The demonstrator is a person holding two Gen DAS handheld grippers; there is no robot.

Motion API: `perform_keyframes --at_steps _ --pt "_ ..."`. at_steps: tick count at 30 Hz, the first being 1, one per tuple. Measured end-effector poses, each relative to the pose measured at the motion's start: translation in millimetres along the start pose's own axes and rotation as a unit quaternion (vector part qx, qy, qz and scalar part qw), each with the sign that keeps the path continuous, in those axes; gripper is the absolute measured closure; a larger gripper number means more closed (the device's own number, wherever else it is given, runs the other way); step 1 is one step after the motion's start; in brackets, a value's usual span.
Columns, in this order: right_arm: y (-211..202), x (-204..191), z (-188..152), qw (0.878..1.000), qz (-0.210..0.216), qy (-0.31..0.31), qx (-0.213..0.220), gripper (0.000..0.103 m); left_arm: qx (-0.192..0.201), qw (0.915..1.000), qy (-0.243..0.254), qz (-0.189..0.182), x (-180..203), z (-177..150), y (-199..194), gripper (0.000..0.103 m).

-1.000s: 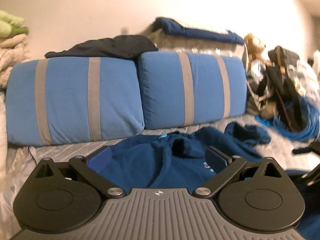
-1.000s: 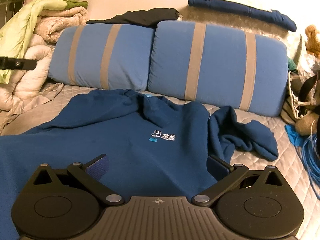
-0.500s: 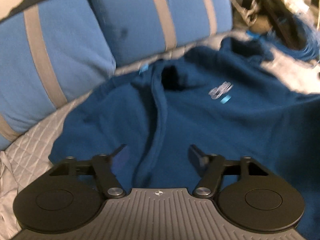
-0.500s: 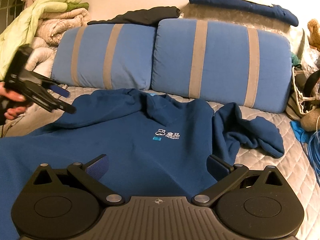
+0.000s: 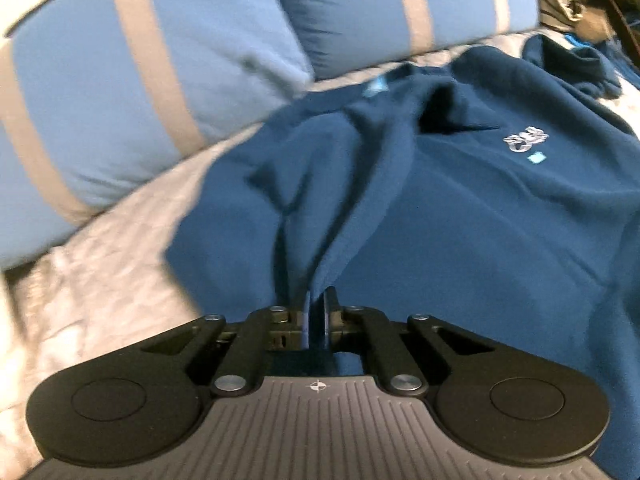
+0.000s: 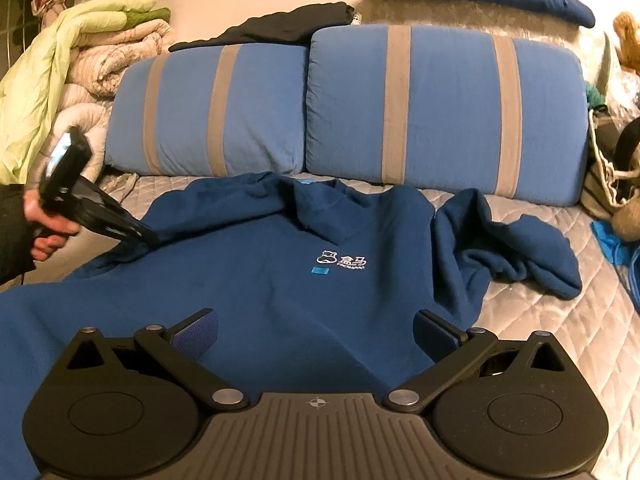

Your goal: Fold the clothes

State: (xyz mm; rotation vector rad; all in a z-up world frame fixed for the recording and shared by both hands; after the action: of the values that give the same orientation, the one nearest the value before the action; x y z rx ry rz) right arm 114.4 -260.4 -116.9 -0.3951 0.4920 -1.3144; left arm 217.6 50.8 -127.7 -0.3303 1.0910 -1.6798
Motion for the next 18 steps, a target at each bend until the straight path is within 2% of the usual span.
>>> perform_keyframes --at_steps 9,11,13,16,17,18 --pt "-1.0 0.7 0.5 1.000 -0.007 0.000 0.003 0.000 -0.028 0.9943 -0.031 0.098 -57.6 -43.9 -33.6 0.096" --pt "-1.5 1.3 0.7 1.000 -0.008 0.001 0.003 0.000 -0.044 0.9920 -0.027 0.115 -62.7 -57.8 -36.4 0.096" --pt "-2.1 1.6 0.8 1.000 -0.010 0.001 0.004 0.000 -0.052 0.9917 -0.035 0.113 -64.9 -69.8 -36.3 0.096" --pt "-1.9 2.5 1.5 1.000 -0.010 0.002 0.004 0.000 -0.052 0.9911 -0.040 0.116 -65.8 -76.6 -35.3 0.092" --pt "-1.7 2.9 1.6 1.000 -0.011 0.003 0.004 0.000 -0.050 0.9906 -0.044 0.119 -66.2 -75.6 -36.5 0.088" --pt "-1.6 3.0 1.6 1.000 -0.011 0.003 0.004 0.000 -0.049 0.9900 -0.049 0.123 -66.6 -74.4 -37.7 0.079"
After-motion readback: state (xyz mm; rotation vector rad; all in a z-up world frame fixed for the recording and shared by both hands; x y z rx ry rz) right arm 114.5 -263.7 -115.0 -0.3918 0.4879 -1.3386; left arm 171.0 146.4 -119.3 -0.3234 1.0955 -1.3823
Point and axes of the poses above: each gripper's, at about its wrist camera, not at the fingertips, and y roughly the way its jaws point, x to its right, z to its top, the point moved 10 cm from there along y, roughly the way its jaws point
